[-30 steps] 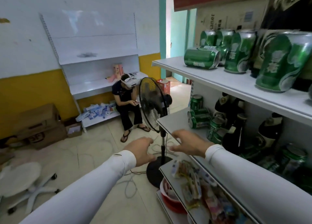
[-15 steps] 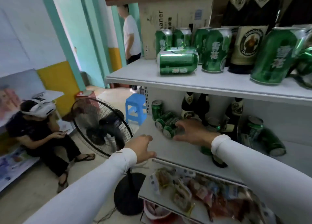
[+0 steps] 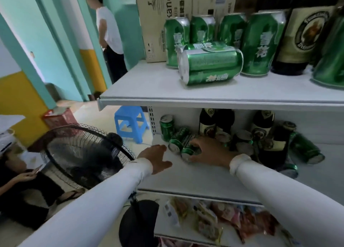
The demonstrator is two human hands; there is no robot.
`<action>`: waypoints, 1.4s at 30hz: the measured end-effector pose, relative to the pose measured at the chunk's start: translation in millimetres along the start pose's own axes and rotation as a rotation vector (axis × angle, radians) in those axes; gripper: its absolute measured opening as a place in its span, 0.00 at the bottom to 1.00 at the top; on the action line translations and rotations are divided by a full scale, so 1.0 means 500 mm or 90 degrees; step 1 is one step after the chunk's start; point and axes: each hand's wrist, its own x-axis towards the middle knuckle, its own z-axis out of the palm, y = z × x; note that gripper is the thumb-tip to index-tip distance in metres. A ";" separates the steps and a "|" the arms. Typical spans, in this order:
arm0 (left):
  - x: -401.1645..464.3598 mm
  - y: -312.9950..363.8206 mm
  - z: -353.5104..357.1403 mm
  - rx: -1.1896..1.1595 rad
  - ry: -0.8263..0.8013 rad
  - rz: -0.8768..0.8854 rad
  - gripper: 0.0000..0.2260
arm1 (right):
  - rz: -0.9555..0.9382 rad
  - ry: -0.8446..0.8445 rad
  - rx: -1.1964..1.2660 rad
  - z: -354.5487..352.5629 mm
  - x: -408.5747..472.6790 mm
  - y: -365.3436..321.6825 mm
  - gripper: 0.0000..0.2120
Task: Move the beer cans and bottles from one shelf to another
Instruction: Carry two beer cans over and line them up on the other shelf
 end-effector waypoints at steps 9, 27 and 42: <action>0.107 -0.029 0.015 0.097 -0.025 0.121 0.31 | 0.192 0.022 0.059 0.089 -0.031 -0.003 0.25; 0.194 -0.027 0.026 0.025 0.027 0.101 0.25 | 0.275 0.154 0.105 0.152 0.036 0.008 0.31; 0.184 -0.012 0.039 -0.128 0.043 0.006 0.29 | 0.340 0.161 0.267 0.156 0.062 0.013 0.21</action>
